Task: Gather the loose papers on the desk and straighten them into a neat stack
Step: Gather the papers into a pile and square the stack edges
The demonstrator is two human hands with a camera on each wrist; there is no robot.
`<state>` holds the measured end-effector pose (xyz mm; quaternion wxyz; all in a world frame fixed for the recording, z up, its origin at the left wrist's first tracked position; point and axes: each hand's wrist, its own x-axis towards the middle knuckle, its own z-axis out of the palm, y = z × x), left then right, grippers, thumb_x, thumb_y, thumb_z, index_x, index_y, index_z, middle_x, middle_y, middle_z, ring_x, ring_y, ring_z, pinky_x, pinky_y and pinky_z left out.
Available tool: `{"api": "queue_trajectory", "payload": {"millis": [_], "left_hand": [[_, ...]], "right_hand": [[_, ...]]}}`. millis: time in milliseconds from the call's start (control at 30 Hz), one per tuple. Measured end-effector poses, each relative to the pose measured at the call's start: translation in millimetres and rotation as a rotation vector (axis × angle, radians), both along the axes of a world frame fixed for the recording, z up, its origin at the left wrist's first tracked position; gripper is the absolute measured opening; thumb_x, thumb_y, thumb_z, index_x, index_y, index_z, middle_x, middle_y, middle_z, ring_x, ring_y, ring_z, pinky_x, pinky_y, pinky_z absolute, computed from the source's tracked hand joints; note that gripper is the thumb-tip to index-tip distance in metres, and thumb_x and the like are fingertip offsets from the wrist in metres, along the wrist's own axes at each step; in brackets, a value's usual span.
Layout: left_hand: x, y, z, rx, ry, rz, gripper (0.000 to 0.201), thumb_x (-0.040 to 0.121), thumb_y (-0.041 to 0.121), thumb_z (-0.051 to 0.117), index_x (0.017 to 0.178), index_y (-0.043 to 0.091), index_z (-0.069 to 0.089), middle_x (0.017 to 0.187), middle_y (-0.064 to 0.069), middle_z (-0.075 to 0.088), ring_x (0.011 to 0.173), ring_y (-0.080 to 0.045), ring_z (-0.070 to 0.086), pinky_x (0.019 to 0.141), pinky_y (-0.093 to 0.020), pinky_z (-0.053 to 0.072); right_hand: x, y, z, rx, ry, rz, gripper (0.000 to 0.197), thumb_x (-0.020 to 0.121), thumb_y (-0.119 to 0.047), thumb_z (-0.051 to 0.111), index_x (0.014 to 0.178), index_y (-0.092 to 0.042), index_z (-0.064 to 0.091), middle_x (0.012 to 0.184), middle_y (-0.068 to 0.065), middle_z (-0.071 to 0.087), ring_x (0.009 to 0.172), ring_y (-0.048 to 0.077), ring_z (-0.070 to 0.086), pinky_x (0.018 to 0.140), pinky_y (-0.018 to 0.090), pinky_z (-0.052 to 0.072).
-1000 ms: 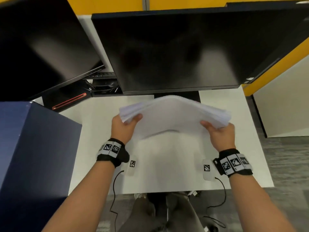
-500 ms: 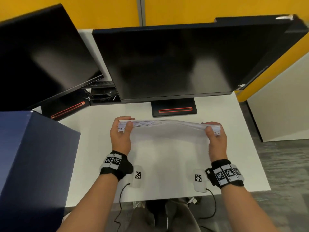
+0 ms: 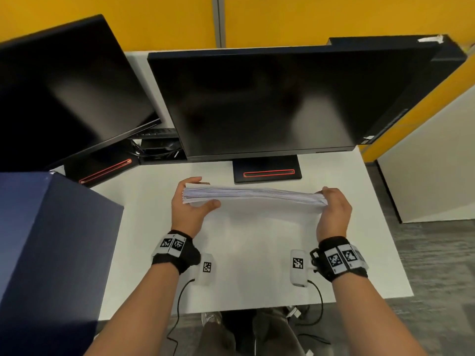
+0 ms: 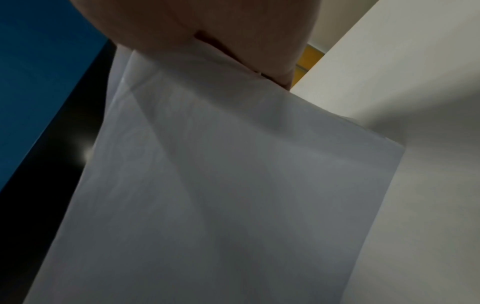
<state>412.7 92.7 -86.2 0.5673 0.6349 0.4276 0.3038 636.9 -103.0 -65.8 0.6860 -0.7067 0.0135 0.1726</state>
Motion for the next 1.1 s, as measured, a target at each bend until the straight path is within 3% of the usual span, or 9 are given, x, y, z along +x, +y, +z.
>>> {"api": "queue_trajectory", "payload": {"millis": [133, 300, 400, 533, 667, 767, 900, 1000, 1100], "left_hand": [[3, 5, 4, 0.007, 0.136, -0.008, 0.029, 0.073, 0.014, 0.087, 0.095, 0.018, 0.068, 0.087, 0.007, 0.07, 0.074, 0.008, 0.066, 0.072, -0.015, 0.05], [20, 16, 46, 0.293, 0.175, -0.113, 0.018, 0.075, 0.022, 0.086, 0.086, 0.013, 0.074, 0.078, 0.005, 0.071, 0.071, -0.005, 0.065, 0.067, -0.013, 0.05], [41, 14, 102, 0.62, 0.234, -0.346, 0.024, 0.075, 0.031, 0.085, 0.086, 0.012, 0.076, 0.08, 0.002, 0.073, 0.072, -0.01, 0.067, 0.07, -0.023, 0.054], [53, 12, 150, 0.781, 0.24, -0.444, 0.032, 0.075, 0.04, 0.083, 0.088, 0.012, 0.075, 0.08, 0.002, 0.074, 0.07, -0.012, 0.066, 0.068, -0.028, 0.053], [21, 30, 129, 0.552, 0.24, -0.176, 0.037, 0.058, 0.05, 0.09, 0.084, 0.03, 0.073, 0.082, 0.01, 0.069, 0.078, -0.007, 0.062, 0.074, -0.023, 0.048], [0, 28, 97, 0.275, 0.096, -0.001, 0.04, 0.056, 0.029, 0.096, 0.083, 0.035, 0.067, 0.085, 0.015, 0.069, 0.078, 0.005, 0.063, 0.073, -0.018, 0.05], [5, 12, 58, 0.018, -0.136, -0.049, 0.08, 0.057, -0.002, 0.092, 0.125, 0.02, 0.057, 0.116, 0.01, 0.069, 0.106, 0.002, 0.065, 0.093, -0.023, 0.055], [15, -5, 40, -0.123, -0.136, -0.136, 0.061, 0.059, 0.0, 0.091, 0.112, 0.016, 0.065, 0.103, 0.008, 0.076, 0.099, -0.007, 0.071, 0.087, -0.033, 0.058], [22, -22, 35, -0.148, -0.041, -0.215, 0.042, 0.07, 0.006, 0.088, 0.098, 0.03, 0.069, 0.099, 0.011, 0.075, 0.09, 0.003, 0.071, 0.08, -0.02, 0.055]], "right_hand": [[8, -8, 8, -0.189, -0.16, 0.109, 0.029, 0.096, -0.037, 0.055, 0.078, -0.017, 0.063, 0.078, 0.001, 0.059, 0.078, 0.017, 0.053, 0.08, 0.035, 0.047], [13, -4, 49, -0.791, -1.034, 0.75, 0.079, 0.076, -0.063, 0.07, 0.14, -0.024, 0.047, 0.137, -0.001, 0.054, 0.133, 0.02, 0.043, 0.115, 0.045, 0.029], [-6, 29, 65, -0.75, -0.917, 0.948, 0.071, 0.081, -0.049, 0.073, 0.143, -0.031, 0.043, 0.122, 0.001, 0.067, 0.113, 0.025, 0.059, 0.098, 0.036, 0.044], [-5, 42, 73, -0.496, -0.687, 0.842, 0.009, 0.083, -0.029, 0.075, 0.092, -0.027, 0.074, 0.075, -0.008, 0.068, 0.068, 0.007, 0.06, 0.065, 0.022, 0.043], [-5, 30, 71, -0.256, -0.531, 0.722, 0.017, 0.082, -0.019, 0.078, 0.078, -0.035, 0.071, 0.067, -0.017, 0.069, 0.065, 0.0, 0.061, 0.062, 0.012, 0.044], [-5, 22, 65, -0.17, -0.431, 0.676, 0.02, 0.081, -0.011, 0.078, 0.081, -0.03, 0.073, 0.066, -0.028, 0.069, 0.061, -0.01, 0.059, 0.062, 0.006, 0.043], [-10, 13, 48, -0.101, -0.276, 0.555, 0.021, 0.079, -0.007, 0.079, 0.083, -0.027, 0.075, 0.075, -0.02, 0.076, 0.071, 0.0, 0.07, 0.069, 0.018, 0.054], [-19, 11, 40, -0.022, -0.171, 0.482, 0.018, 0.081, 0.0, 0.075, 0.093, -0.014, 0.072, 0.077, -0.017, 0.077, 0.073, -0.001, 0.072, 0.065, 0.011, 0.053], [-23, 8, 35, -0.008, -0.168, 0.502, 0.02, 0.083, 0.0, 0.073, 0.093, -0.018, 0.072, 0.081, -0.017, 0.077, 0.078, -0.001, 0.073, 0.067, 0.011, 0.053]]}}
